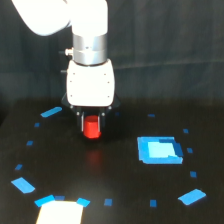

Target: Pick up the red object from the table

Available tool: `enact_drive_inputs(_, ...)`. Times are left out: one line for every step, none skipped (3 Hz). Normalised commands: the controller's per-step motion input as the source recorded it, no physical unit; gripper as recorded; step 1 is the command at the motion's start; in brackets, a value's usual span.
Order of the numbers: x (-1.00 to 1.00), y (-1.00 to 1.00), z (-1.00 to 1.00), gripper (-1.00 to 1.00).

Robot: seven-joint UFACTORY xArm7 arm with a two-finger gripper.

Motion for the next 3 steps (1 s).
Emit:
enact_drive_inputs(0.21,0.03,0.96,-1.00)
enact_drive_inputs(0.19,0.19,1.00,-0.54)
enact_drive_inputs(-0.36,0.06,0.96,-1.00)
